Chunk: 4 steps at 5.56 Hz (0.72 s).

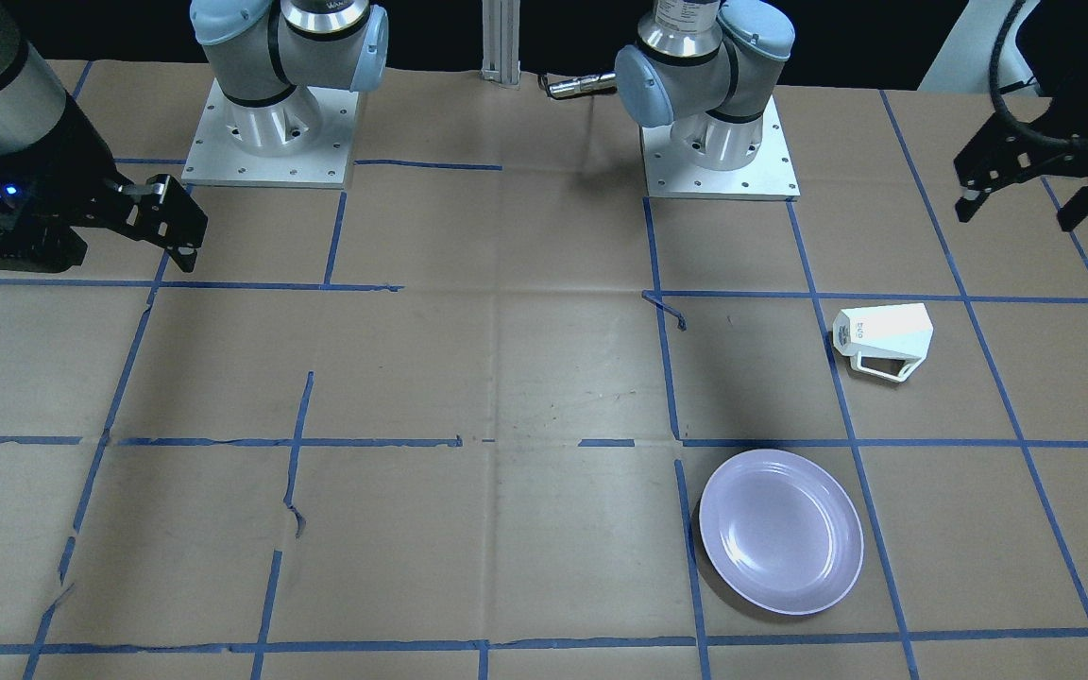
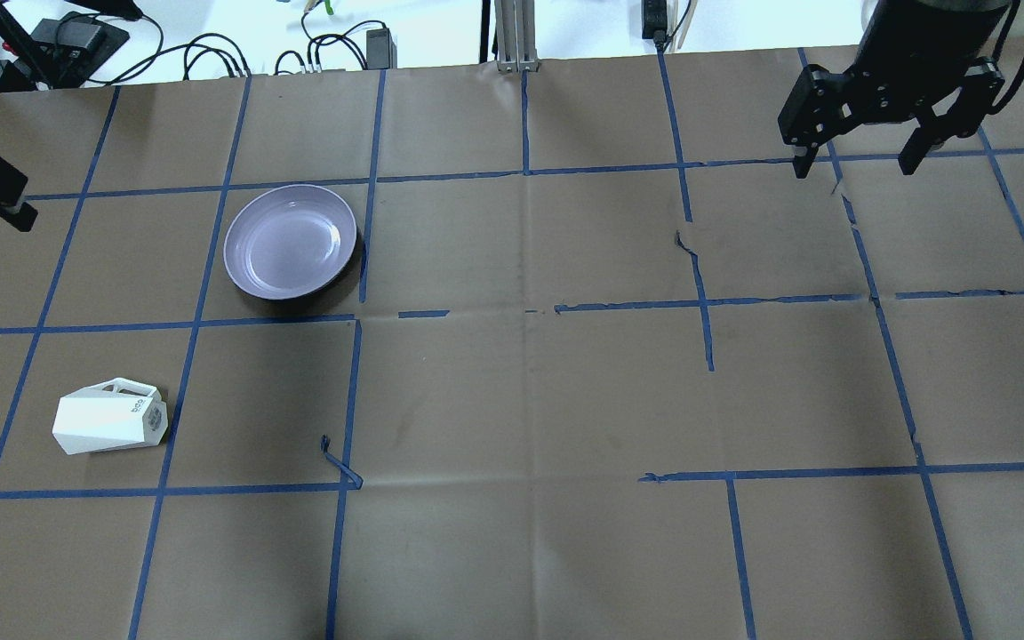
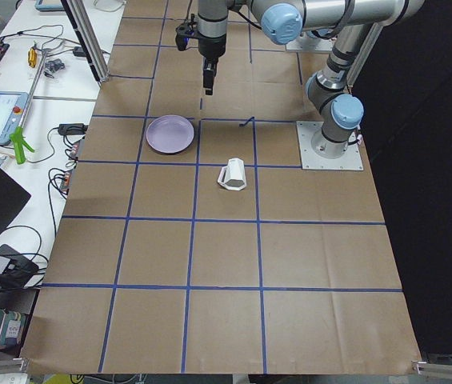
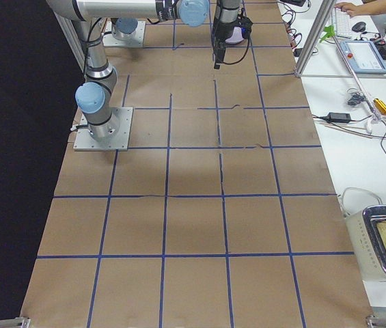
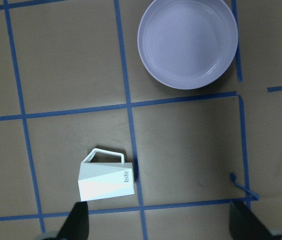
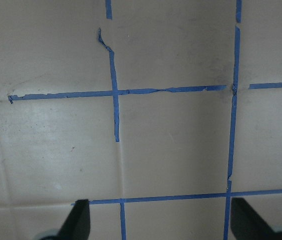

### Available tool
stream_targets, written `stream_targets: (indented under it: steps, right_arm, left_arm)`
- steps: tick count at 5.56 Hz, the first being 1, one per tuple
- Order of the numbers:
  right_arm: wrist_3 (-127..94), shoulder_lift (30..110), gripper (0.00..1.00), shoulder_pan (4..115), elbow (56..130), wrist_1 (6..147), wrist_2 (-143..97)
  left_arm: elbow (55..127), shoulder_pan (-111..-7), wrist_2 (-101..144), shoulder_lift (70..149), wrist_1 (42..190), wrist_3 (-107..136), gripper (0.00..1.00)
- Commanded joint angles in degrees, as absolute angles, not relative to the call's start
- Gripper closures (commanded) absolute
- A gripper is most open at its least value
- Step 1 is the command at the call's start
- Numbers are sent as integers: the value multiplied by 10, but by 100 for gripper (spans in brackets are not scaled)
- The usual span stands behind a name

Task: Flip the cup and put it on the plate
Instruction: 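Raise the left gripper away from the white plate and swing outward, then lower the left gripper to the white faceted cup lying on its side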

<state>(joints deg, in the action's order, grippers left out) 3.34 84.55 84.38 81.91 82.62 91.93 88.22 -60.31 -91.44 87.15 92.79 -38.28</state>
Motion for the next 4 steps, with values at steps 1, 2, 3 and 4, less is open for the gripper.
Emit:
stream_targets:
  steps: [1,2,3,4]
  right_arm:
    - [33,846,0,844,819,826,919]
    - [33,846,0,844,819,826,919]
    - [33,846,0,844,819,826,919]
    - [33,846,0,844,819,826,919]
  left_arm:
    - [883,-460,-884,911,929,-562,1]
    - [880,-397,-837,956,931,-629,1]
    - [880,-358,-800,993,933,-704,1]
    - [879,-337,-796,1029,934,-766,1]
